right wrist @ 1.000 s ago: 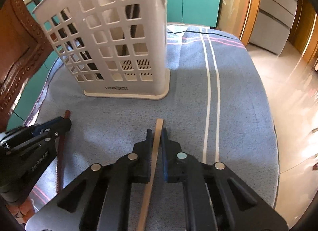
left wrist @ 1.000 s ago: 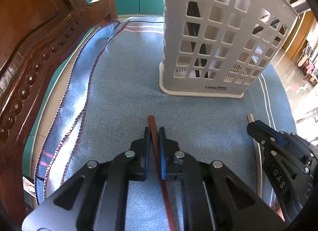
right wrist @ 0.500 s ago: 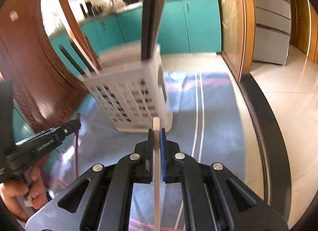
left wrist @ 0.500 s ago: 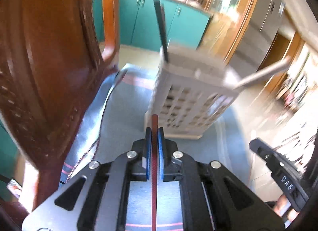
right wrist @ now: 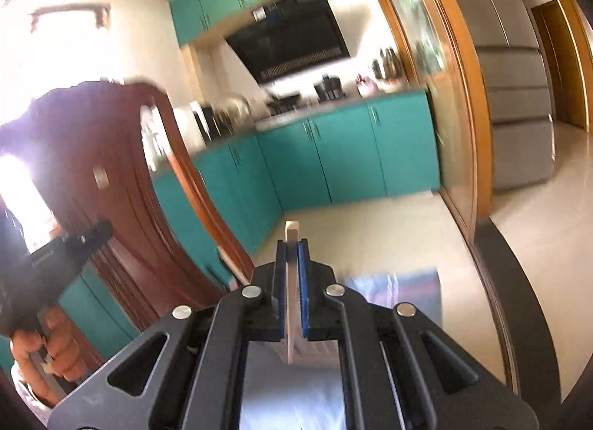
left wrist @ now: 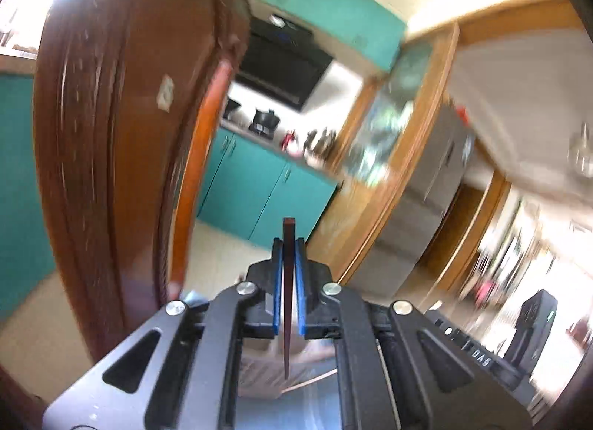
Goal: Organize utensils
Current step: 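Lift both chopsticks into the white basket and open both tools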
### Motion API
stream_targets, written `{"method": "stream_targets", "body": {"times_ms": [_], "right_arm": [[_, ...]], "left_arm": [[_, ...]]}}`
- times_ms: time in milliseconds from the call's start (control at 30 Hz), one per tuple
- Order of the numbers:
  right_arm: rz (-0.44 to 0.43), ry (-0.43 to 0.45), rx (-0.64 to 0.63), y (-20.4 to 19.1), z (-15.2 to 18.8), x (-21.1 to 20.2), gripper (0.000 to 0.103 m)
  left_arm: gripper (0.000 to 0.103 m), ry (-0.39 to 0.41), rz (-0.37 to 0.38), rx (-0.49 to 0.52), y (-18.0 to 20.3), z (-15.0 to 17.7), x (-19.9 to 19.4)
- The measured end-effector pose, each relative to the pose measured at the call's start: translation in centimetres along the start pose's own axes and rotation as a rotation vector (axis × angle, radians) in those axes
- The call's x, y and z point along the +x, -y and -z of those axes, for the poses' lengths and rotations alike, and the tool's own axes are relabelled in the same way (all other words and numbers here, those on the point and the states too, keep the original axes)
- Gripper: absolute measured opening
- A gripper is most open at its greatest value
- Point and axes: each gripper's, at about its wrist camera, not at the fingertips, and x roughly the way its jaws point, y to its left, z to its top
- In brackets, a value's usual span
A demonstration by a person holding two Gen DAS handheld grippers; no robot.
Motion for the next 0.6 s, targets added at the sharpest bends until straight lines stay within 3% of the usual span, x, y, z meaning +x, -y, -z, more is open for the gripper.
{"method": "stream_targets", "body": {"times_ms": [67,133,267,433,600], "right_arm": [[-0.001,0.051,0.01,-0.3,-2.2,0.4,0.007],[0.014,0.108,0.015,-0.6,-4.4,1.1,0.007],[0.099,0.199,-0.027,-0.8,-5.9,3.3,0.007],[0.141,0.156,-0.044,0.1,-4.6,6.7,0.007],[0.158,0.049,-0.077,0.4,-1.1,9.4,0.007]], "left_arm": [[0.007,0.046,-0.004,-0.04,-0.5,-0.8,0.6],[0.007,0.119,-0.07,-0.057,-1.2,-0.6,2.0],[0.007,0.079,-0.09,-0.102,-3.3,1.4,5.6],[0.007,0.028,-0.173,-0.098,-5.3,3.4,9.2],[0.007,-0.044,-0.209,-0.058,-5.5,5.1,11.4]]}}
